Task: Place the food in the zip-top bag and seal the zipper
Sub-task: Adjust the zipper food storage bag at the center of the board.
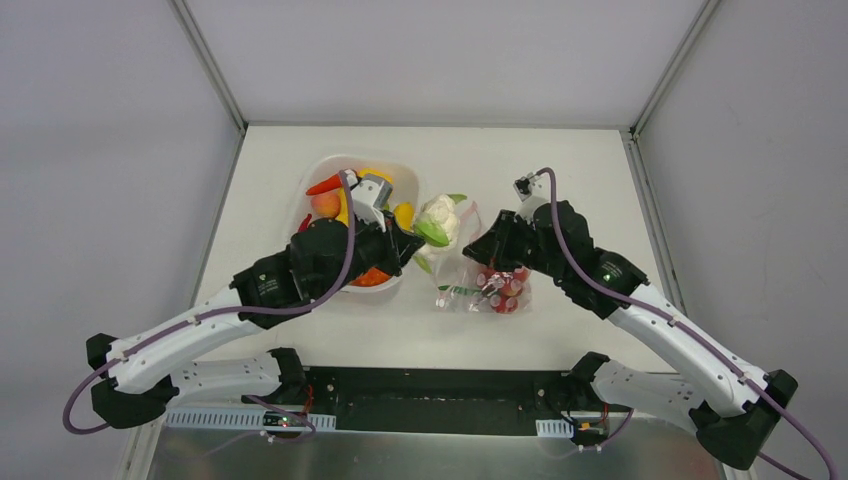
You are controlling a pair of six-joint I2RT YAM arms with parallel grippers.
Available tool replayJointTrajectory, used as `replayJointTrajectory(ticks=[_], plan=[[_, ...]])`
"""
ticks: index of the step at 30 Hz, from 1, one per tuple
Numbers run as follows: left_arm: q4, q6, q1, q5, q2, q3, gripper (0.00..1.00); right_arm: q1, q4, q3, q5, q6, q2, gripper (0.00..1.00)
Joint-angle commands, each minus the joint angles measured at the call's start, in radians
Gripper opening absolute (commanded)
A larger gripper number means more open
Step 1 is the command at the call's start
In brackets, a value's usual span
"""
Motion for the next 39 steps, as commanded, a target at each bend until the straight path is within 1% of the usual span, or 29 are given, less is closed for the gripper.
replayJointTrajectory(ticks=[1, 5, 7, 11, 16, 22, 24, 30, 33, 35, 37, 39], plan=[[0.288, -0.147, 0.024, 0.078, -0.015, -0.118, 0.0, 0.002, 0.05, 0.002, 0.022, 0.013, -0.035, 0.04], [0.473, -0.26, 0.053, 0.095, -0.031, -0.238, 0.0, 0.002, 0.049, -0.001, 0.038, 0.012, -0.05, 0.04], [0.539, -0.298, 0.062, 0.099, -0.039, -0.285, 0.0, 0.002, 0.048, -0.003, 0.045, 0.015, -0.059, 0.04], [0.591, -0.32, 0.071, 0.117, -0.049, -0.329, 0.0, 0.002, 0.046, -0.009, 0.053, 0.019, -0.065, 0.04], [0.538, -0.309, 0.072, 0.132, -0.037, -0.337, 0.0, 0.002, 0.045, -0.003, 0.06, 0.018, -0.065, 0.04], [0.299, -0.176, 0.071, 0.107, 0.002, -0.257, 0.0, 0.001, 0.049, 0.008, 0.07, 0.022, -0.064, 0.05], [0.247, -0.134, 0.069, 0.108, 0.017, -0.233, 0.0, 0.002, 0.056, 0.008, 0.083, 0.034, -0.066, 0.05], [0.258, -0.016, 0.061, 0.132, 0.018, -0.242, 0.0, 0.001, 0.073, 0.004, 0.173, 0.068, -0.081, 0.05], [0.248, 0.051, 0.055, 0.16, 0.008, -0.246, 0.0, 0.002, 0.071, 0.01, 0.186, 0.065, -0.078, 0.05], [0.228, 0.092, 0.053, 0.189, 0.011, -0.235, 0.0, 0.002, 0.079, 0.012, 0.17, 0.052, -0.077, 0.05], [0.186, 0.12, 0.051, 0.203, 0.033, -0.205, 0.0, 0.002, 0.106, 0.011, 0.11, 0.031, -0.075, 0.05], [0.138, 0.146, 0.043, 0.204, 0.064, -0.162, 0.0, 0.002, 0.135, 0.02, 0.007, 0.003, -0.065, 0.05]])
